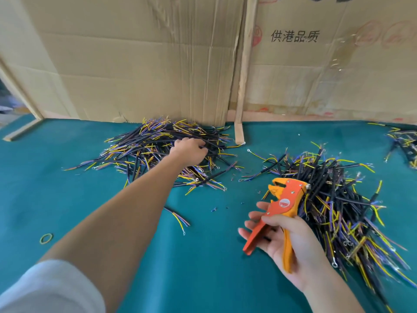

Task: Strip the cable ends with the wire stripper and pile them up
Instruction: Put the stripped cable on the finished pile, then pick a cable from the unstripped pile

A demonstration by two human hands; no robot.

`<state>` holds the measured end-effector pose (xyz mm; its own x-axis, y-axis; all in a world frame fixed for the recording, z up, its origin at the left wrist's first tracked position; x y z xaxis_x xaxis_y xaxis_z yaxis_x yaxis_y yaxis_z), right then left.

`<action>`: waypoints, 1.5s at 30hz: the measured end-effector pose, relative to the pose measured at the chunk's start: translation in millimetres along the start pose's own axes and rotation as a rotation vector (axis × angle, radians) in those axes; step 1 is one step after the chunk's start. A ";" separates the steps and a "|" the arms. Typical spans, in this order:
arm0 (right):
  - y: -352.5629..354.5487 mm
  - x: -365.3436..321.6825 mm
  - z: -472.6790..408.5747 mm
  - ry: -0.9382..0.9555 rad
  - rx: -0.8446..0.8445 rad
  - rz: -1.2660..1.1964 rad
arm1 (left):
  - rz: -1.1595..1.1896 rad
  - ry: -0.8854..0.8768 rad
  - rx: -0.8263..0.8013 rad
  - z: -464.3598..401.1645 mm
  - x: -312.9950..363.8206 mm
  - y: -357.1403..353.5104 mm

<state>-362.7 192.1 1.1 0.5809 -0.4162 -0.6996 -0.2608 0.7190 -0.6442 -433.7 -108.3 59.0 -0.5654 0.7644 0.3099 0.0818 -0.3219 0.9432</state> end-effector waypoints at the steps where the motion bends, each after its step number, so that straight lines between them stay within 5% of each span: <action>1: 2.8 -1.9 -0.6 0.009 0.012 -0.017 | -0.010 0.023 0.006 -2.0 1.4 -1.4; 12: 18.6 -13.0 -5.4 0.092 0.086 -0.023 | 0.384 0.171 0.437 18.7 -18.3 51.7; 22: 6.4 -12.0 -1.9 0.079 0.024 0.057 | 1.153 -0.038 0.908 83.2 -6.2 132.7; 26: 1.5 -12.7 -0.7 0.077 -0.011 0.056 | 1.296 -0.017 0.856 99.8 -2.7 132.1; 32: -8.4 -10.8 3.6 0.022 -0.112 0.030 | 1.547 -0.103 0.512 147.5 33.4 49.9; 45: -40.0 13.2 19.9 -0.172 -0.460 0.167 | 1.522 0.153 0.496 171.2 11.4 -41.6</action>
<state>-329.3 168.9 23.8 0.6104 -0.1915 -0.7686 -0.6505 0.4325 -0.6243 -303.0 9.5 43.7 0.2154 -0.1511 0.9647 0.8448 -0.4667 -0.2618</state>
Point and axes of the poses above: each hand's wrist, its own z-axis away from the middle knuckle, its own y-axis out of the back of the hand, x = y × z, the point moved 10 cm from there along -z, towards the middle knuckle, and after that the axes turned 3 degrees about y, right-handed, at the moved point
